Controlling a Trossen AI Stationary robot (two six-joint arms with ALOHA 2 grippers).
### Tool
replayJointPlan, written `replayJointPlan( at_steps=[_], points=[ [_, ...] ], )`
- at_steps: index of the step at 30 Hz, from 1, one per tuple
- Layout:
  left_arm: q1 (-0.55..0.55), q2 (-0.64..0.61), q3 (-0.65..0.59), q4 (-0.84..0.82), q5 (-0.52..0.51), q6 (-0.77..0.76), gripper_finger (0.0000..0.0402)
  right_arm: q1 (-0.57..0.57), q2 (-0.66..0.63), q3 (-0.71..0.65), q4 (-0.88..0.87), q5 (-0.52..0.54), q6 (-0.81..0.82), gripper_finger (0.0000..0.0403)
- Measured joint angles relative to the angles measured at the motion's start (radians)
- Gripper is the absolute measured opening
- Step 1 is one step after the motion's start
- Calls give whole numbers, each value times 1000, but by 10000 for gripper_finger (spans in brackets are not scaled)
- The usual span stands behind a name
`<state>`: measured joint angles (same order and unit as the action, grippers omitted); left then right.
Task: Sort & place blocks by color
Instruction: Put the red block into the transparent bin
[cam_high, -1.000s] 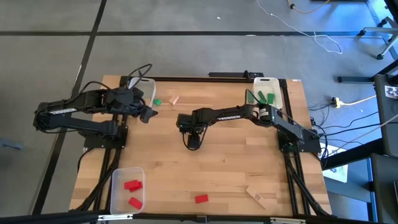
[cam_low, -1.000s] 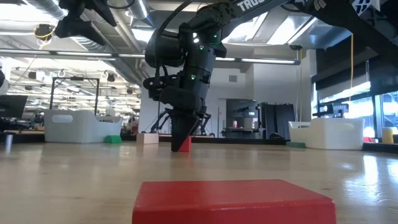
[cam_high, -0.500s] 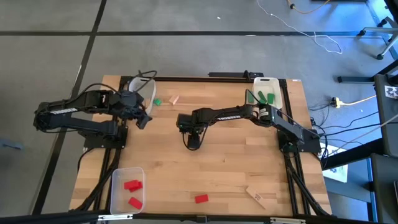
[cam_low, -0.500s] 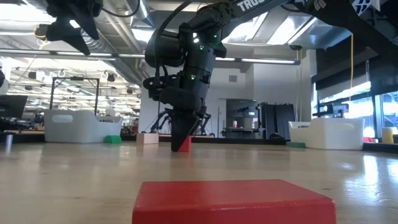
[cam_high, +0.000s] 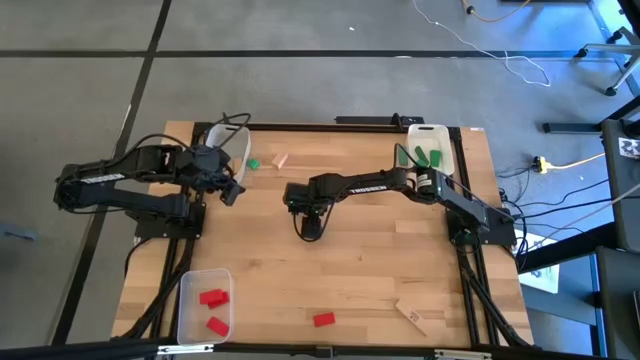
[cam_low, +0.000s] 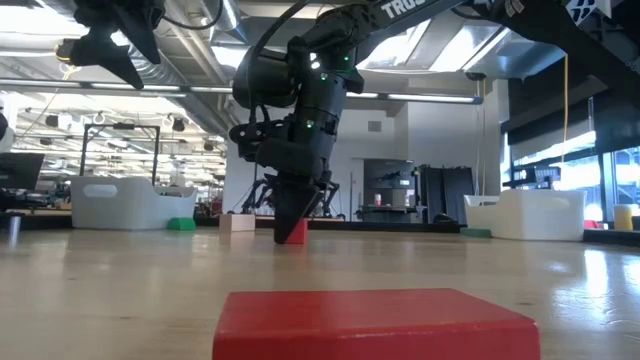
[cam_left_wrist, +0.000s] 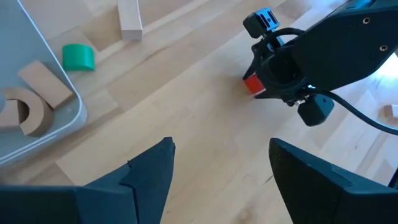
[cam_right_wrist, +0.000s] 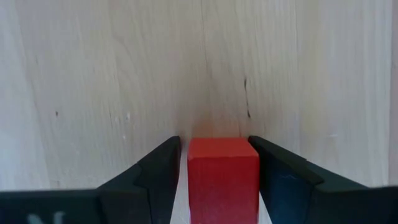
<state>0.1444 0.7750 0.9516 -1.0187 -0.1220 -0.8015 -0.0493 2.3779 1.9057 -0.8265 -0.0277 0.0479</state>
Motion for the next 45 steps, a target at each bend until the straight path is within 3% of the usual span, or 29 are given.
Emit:
replayJointPlan(
  at_steps=[15,24,27,30,34,45],
  points=[
    [0,0,0,-1,-60,175,252,0,9,50,-43,-2,-20,197],
    [0,0,0,-2,-49,211,252,2,8,227,-120,6,-106,197],
    [0,0,0,-2,-45,214,252,2,7,317,-229,32,-134,197],
    [0,0,0,-25,-45,325,252,7,7,438,-395,97,-173,197],
    [0,4,0,-60,-50,476,252,16,-107,387,-426,175,-211,197],
    [-9,58,0,64,-12,706,252,18,-366,378,-547,203,-187,197]
  ],
)
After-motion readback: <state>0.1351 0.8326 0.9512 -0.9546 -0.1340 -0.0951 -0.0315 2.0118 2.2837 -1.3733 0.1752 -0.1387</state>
